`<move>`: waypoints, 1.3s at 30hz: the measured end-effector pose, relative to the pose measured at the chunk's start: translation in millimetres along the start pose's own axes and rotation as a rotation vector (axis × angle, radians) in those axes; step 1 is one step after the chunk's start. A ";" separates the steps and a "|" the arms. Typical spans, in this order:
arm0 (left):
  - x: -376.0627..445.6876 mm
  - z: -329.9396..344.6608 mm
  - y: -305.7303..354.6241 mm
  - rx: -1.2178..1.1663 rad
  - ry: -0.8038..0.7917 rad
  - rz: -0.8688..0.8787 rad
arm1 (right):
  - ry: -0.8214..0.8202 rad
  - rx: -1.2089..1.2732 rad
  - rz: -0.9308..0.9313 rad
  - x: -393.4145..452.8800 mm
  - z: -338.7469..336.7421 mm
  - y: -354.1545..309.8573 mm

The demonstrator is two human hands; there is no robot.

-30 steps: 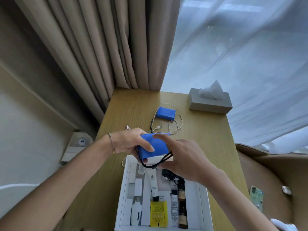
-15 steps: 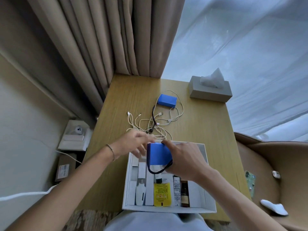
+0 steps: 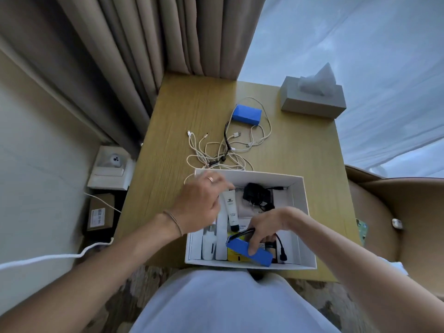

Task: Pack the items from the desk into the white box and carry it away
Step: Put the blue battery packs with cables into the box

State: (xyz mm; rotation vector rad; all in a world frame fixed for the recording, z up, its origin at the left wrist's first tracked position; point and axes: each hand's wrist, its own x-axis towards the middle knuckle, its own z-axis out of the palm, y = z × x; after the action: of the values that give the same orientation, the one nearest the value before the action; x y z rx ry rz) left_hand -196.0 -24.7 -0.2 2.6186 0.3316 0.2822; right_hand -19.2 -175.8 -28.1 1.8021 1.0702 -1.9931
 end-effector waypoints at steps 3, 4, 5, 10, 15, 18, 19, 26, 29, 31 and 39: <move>-3.6 6.5 22.0 -0.402 -0.681 -0.133 | -0.118 0.100 -0.019 5.0 -6.1 1.8; -4.5 13.7 26.2 -0.389 -0.757 -0.115 | -0.160 0.141 -0.027 5.4 -8.0 2.1; -6.1 21.6 29.9 -0.336 -0.753 -0.096 | -0.195 0.178 -0.035 5.6 -9.0 2.1; -13.3 47.8 34.4 -0.372 -0.563 -0.206 | -0.084 0.266 -0.033 6.4 -5.9 5.9; -13.0 60.3 31.2 -0.390 -0.622 -0.379 | 0.108 0.118 -0.056 2.5 -11.3 11.2; -6.5 68.6 31.9 -0.376 -0.661 -0.459 | 0.203 0.072 -0.033 3.3 -12.3 13.7; -4.5 71.1 31.9 -0.372 -0.683 -0.482 | 0.231 0.061 -0.023 4.0 -11.4 14.4; -3.1 83.7 32.2 -0.149 -0.613 -0.481 | 0.632 -0.172 -0.036 1.5 -0.6 23.7; -4.5 79.5 32.6 -0.115 -0.423 -0.475 | 0.800 -0.219 0.017 -2.0 3.7 27.8; -3.3 76.1 32.8 -0.053 -0.366 -0.456 | 0.889 -0.258 0.081 -2.2 7.6 29.2; 9.4 69.9 31.8 0.328 -0.517 -0.307 | 1.060 -0.224 0.082 -14.5 8.4 30.2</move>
State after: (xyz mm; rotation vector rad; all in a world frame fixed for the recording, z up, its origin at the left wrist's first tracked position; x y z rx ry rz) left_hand -163.4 -79.7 -43.7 2.7720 0.6241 -0.5885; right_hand -3.7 -206.6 -25.4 2.7254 1.3262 -0.7151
